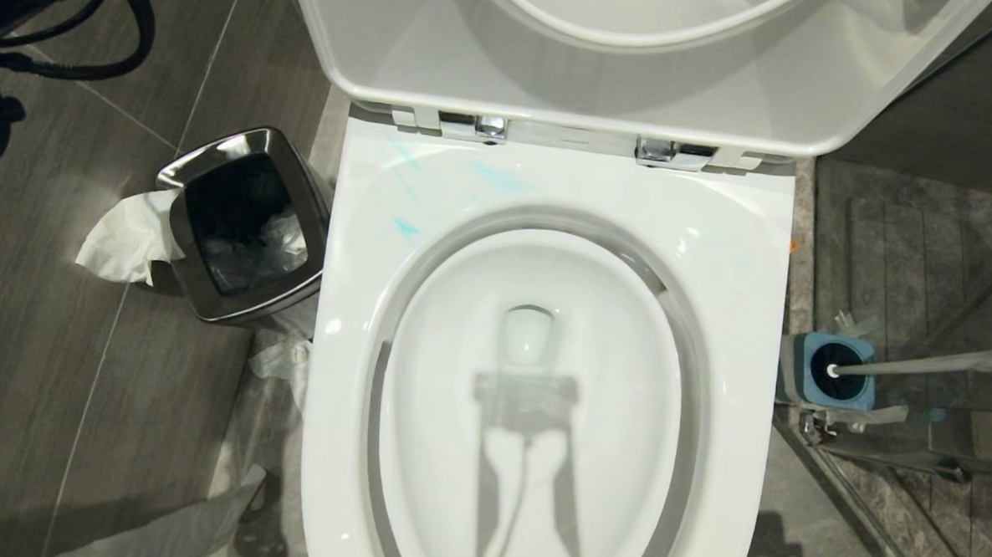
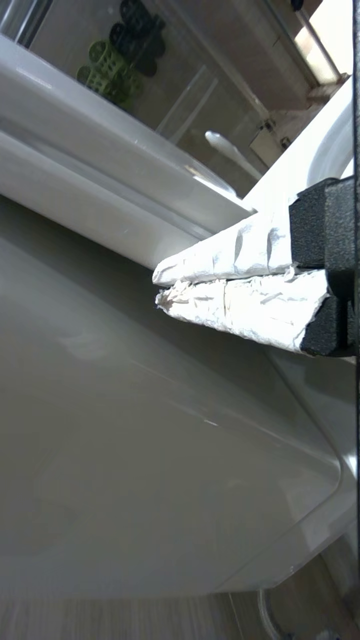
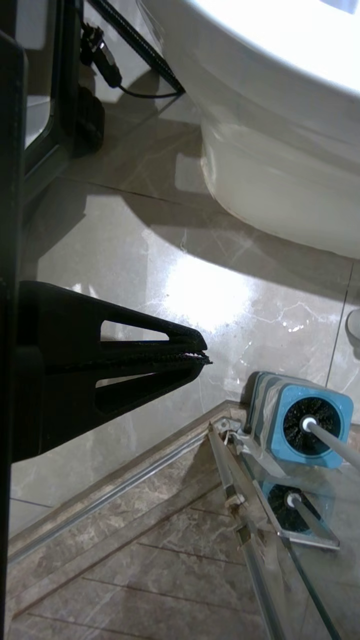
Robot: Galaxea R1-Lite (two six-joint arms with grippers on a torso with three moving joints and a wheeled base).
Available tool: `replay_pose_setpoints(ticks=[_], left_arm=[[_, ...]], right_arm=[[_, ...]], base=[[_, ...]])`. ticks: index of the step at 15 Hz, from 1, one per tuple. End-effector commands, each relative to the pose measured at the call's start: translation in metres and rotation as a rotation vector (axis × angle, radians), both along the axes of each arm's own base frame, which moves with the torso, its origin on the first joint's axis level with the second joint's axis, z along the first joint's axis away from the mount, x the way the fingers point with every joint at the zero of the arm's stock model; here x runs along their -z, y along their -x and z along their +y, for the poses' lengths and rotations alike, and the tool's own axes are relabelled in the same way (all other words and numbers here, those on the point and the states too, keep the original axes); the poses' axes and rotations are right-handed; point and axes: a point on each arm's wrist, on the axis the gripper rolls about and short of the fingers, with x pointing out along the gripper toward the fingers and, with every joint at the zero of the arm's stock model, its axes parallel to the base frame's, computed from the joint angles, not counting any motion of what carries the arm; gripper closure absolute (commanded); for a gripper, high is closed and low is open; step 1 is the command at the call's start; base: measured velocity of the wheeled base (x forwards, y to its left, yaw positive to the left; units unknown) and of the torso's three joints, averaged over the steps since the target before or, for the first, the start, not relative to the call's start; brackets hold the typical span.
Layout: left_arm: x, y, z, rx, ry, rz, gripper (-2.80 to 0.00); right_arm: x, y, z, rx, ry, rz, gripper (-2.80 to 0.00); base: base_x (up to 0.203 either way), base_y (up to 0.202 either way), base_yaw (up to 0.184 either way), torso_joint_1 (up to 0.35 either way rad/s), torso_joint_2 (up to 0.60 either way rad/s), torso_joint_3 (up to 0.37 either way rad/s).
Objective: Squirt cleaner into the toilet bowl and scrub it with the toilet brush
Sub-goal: Close the toilet lid
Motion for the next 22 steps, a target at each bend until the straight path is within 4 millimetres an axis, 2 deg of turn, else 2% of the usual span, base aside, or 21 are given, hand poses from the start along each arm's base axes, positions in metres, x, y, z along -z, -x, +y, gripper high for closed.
replay_pose_setpoints(ticks=[1, 5, 10, 13, 19, 22], left_arm=[[0.0, 0.003, -0.001, 0.041, -0.039, -0.002, 0.0], [0.004, 0.016, 0.001, 0.164, -0.077, 0.018, 0.0], [0.012, 0.047, 0.005, 0.335, -0.077, 0.147, 0.0], [0.019, 0.059, 0.007, 0.352, -0.073, 0.221, 0.0], [0.019, 0.058, 0.011, 0.33, -0.057, 0.223, 0.0], [0.015, 0.071, 0.018, 0.322, -0.063, 0.246, 0.0]], right_arm=[[0.0, 0.0, 0.0, 0.001, 0.0, 0.001, 0.0], [0.0, 0.0, 0.0, 0.001, 0.0, 0.001, 0.0], [0.0, 0.0, 0.0, -0.001, 0.0, 0.001, 0.0], [0.0, 0.0, 0.0, -0.001, 0.0, 0.001, 0.0], [0.0, 0.0, 0.0, -0.001, 0.0, 0.001, 0.0], [0.0, 0.0, 0.0, -0.001, 0.0, 0.001, 0.0]], base=[[0.0, 0.0, 0.0, 0.0, 0.0, 0.0], [0.0, 0.0, 0.0, 0.0, 0.0, 0.0], [0.0, 0.0, 0.0, 0.0, 0.0, 0.0], [0.0, 0.0, 0.0, 0.0, 0.0, 0.0], [0.0, 0.0, 0.0, 0.0, 0.0, 0.0], [0.0, 0.0, 0.0, 0.0, 0.0, 0.0]])
